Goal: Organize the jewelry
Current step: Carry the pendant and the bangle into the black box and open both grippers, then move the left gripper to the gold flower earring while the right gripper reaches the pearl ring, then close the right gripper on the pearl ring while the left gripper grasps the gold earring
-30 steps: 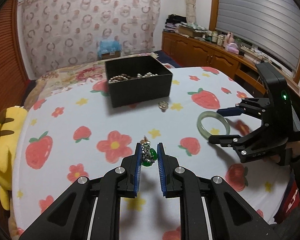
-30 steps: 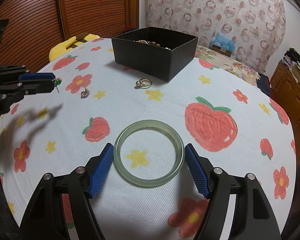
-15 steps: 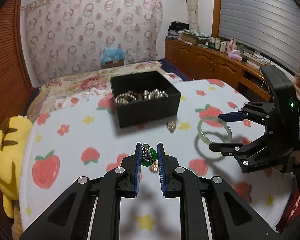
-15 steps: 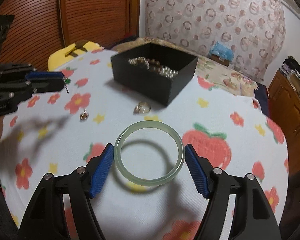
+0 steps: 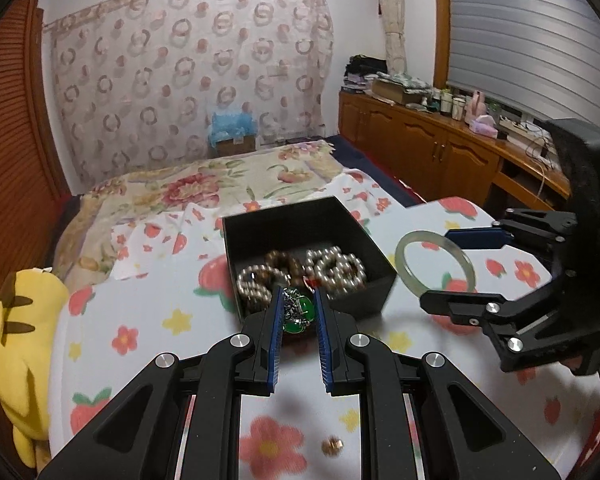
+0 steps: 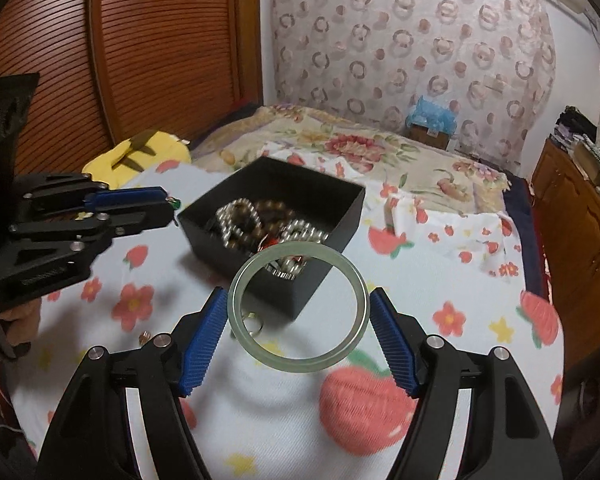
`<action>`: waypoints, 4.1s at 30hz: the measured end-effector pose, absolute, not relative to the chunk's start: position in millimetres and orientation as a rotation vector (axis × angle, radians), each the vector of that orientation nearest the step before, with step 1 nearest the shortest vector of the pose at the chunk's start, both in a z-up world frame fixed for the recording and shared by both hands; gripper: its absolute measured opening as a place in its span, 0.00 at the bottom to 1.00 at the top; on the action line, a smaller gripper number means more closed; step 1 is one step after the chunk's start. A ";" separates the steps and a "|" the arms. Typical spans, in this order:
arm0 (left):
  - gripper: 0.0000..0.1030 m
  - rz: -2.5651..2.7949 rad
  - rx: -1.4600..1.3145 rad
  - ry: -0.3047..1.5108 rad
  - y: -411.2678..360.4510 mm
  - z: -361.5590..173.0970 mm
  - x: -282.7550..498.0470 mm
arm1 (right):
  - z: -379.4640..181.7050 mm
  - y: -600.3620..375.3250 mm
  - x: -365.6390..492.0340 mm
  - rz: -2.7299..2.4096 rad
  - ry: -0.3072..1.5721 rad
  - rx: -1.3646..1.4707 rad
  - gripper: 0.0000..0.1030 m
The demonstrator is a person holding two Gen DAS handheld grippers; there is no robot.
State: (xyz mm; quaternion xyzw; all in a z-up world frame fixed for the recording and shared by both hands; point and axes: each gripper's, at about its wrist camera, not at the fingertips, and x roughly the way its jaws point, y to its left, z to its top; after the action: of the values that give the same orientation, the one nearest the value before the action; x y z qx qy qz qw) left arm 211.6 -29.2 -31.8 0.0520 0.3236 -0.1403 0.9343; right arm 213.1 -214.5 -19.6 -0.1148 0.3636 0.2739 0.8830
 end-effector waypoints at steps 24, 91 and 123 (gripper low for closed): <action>0.42 -0.210 0.065 0.623 8.0 -12.2 230.3 | -6.3 -160.3 254.5 0.587 0.703 -0.277 0.72; 0.64 -0.373 0.133 0.801 -22.1 -99.2 155.4 | -89.8 -161.1 209.6 0.635 0.881 -0.339 0.34; 0.14 -0.365 0.177 0.808 -33.4 -99.0 156.1 | -58.4 -172.2 189.2 0.668 0.794 -0.352 0.12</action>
State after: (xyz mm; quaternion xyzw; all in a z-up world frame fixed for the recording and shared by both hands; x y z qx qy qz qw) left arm 156.1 -33.5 -99.0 0.0856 0.3903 -0.1762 0.8996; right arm 189.2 -172.2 -58.4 -0.1673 0.3775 0.3175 0.8536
